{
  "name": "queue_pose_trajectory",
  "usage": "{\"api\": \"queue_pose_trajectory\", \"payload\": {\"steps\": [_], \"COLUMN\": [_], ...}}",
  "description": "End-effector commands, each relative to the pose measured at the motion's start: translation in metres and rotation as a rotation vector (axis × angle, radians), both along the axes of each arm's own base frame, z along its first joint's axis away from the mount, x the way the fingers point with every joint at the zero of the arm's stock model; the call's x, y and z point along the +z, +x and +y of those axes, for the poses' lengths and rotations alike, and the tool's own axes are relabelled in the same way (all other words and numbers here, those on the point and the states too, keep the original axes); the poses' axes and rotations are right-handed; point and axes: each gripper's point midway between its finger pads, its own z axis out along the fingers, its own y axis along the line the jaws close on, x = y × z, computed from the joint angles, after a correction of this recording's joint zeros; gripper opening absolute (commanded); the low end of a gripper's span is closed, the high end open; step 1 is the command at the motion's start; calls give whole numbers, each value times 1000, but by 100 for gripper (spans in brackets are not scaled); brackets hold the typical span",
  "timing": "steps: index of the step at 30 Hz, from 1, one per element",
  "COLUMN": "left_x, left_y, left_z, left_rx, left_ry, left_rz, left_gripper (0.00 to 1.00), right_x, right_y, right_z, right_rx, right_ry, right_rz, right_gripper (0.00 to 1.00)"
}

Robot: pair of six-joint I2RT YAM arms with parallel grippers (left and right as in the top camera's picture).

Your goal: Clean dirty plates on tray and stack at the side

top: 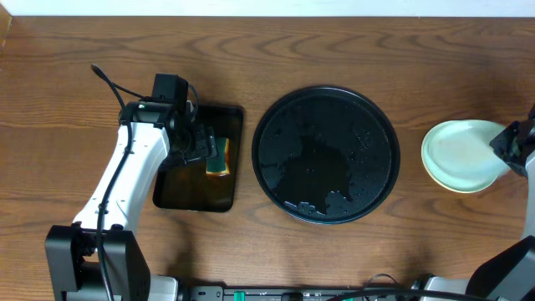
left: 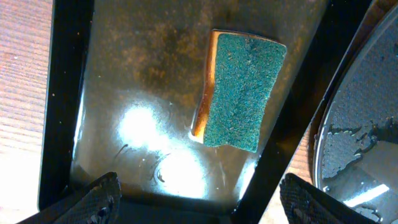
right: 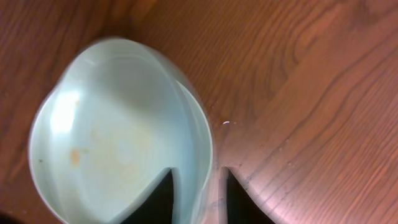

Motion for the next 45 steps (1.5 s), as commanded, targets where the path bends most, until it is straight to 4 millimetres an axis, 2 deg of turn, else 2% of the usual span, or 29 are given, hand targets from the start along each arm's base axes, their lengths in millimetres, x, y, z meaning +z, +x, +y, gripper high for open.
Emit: {"api": "queue_pose_trajectory", "payload": {"steps": [1,4,7,12,15,18,20,23,27,29,33,38,45], "left_x": [5,5,5,5,7,8,9,7,2,2,8,33,76], "left_y": [3,3,3,4,11,20,22,15,-21,-33,-45,-51,-59], "left_z": [3,3,3,3,4,14,22,26,29,30,28,27,26], "left_rx": [12,12,12,-12,-43,-31,-20,-18,-28,-32,-35,-24,-26], "left_ry": [8,7,7,11,24,82,130,153,163,166,148,131,99], "left_rz": [-17,-16,-16,-24,-59,-95,-103,-71,73,122,136,-12,-399], "left_gripper": [82,82,82,82,82,83,83,83,83,83,83,83,83], "right_x": [0,-3,-6,-7,-3,-3,-5,-10,-16,-15,-7,9,36], "right_y": [-1,-1,6,27,37,40,40,35,23,18,7,-4,-27], "right_z": [-1,4,20,75,101,116,128,138,147,154,163,170,183], "right_rx": [-4,8,77,352,500,587,646,676,687,700,707,735,806], "right_ry": [4,30,110,329,383,372,355,312,271,282,299,247,57], "right_rz": [-2,0,-23,-108,-142,-125,-92,-15,89,107,107,16,-274], "right_gripper": [36,37,41,47,50,59,71,80,99,99,99,99,99]}}
